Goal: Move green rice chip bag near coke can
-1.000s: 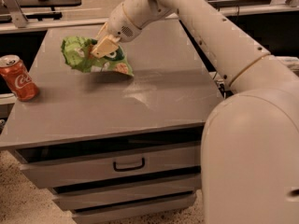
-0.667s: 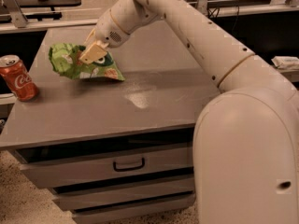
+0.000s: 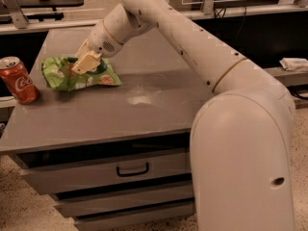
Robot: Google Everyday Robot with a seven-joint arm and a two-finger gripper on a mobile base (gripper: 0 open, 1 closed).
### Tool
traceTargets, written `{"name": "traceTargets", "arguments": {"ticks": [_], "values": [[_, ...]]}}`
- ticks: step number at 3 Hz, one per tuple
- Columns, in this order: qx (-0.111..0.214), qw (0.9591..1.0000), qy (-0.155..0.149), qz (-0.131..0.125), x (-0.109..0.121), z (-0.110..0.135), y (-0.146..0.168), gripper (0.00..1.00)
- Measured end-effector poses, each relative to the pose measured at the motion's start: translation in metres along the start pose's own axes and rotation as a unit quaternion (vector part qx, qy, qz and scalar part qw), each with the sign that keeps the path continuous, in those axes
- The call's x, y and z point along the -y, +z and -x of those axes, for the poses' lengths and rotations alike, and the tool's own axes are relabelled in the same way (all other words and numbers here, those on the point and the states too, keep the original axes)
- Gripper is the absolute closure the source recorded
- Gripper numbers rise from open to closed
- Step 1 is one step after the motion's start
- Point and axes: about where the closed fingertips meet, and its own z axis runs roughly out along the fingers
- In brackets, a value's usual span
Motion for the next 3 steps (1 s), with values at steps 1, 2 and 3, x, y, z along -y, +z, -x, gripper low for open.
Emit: {"name": "traceTargets", "arguments": {"ticks": [1,2,3], "values": [[0.0,1.0,0.001,0.002,0.0,0.001,0.0008,0.86],[0.0,1.0,0.001,0.002,0.0001,0.0017,0.0004,0.61],[0.0,1.0,0.001,0.002,0.0001,0.0017,0.0005,0.41]]}}
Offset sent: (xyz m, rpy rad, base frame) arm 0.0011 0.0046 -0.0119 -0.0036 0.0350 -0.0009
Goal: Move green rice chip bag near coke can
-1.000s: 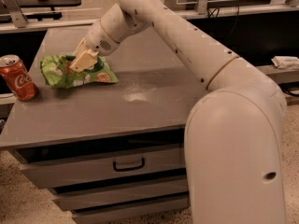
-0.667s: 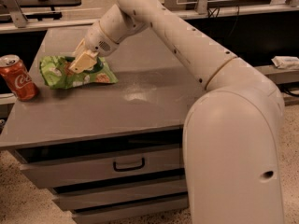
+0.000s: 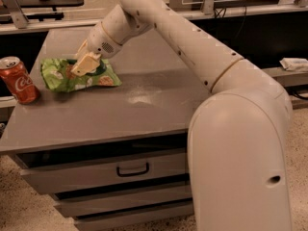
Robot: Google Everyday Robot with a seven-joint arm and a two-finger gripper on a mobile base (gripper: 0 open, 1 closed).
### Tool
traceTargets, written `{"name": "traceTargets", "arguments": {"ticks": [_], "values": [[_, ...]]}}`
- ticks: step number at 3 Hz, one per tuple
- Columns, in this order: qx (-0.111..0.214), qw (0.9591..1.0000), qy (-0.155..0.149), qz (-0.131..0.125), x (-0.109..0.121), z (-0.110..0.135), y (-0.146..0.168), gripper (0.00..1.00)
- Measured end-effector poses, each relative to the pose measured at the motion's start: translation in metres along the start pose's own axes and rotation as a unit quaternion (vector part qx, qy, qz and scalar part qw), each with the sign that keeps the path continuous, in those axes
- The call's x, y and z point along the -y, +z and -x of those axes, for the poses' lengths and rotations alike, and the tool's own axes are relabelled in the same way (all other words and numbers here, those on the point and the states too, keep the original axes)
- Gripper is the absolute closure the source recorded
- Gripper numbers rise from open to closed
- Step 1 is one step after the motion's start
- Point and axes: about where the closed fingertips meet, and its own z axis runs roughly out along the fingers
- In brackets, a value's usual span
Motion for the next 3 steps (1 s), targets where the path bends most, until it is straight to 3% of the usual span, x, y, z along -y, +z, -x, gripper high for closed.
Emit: {"name": "traceTargets", "arguments": {"ticks": [1,2,3], "values": [[0.0,1.0,0.001,0.0,0.002,-0.002,-0.001,0.17],[0.0,1.0,-0.001,-0.006,0.005,-0.003,-0.008,0.0],[-0.002,0.9997,-0.006,-0.022,0.008,-0.001,-0.024,0.0]]}}
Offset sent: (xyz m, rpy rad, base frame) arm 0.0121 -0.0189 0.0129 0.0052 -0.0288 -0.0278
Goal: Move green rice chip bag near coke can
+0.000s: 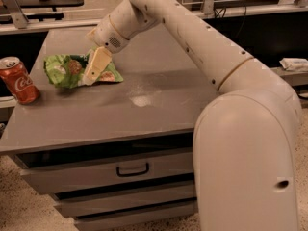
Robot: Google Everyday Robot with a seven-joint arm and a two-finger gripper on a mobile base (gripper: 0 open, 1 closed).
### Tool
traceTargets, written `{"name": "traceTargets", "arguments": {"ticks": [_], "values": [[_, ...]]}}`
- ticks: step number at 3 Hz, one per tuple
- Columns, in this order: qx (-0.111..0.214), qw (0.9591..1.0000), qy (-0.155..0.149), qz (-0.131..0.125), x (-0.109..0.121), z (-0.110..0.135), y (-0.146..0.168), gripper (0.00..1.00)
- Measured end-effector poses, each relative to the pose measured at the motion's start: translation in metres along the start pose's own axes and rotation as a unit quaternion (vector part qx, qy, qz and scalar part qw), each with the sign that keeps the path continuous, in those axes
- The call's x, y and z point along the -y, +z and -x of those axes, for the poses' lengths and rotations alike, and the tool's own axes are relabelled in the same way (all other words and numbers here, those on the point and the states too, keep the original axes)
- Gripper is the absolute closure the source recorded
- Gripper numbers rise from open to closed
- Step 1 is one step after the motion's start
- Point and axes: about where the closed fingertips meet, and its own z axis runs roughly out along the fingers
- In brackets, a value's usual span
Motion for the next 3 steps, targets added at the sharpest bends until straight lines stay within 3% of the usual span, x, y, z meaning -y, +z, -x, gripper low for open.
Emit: {"name": "traceTargets", "arguments": {"ticks": [1,2,3], "values": [[-0.018,0.9984,-0.002,-0.053,0.002,-0.008,-0.051,0.0],[-0.02,0.9936,-0.012,-0.111,-0.013,-0.021,-0.129,0.0],[-0.024,0.9915,-0.006,-0.128,-0.016,-0.036,-0.154,0.0]]}}
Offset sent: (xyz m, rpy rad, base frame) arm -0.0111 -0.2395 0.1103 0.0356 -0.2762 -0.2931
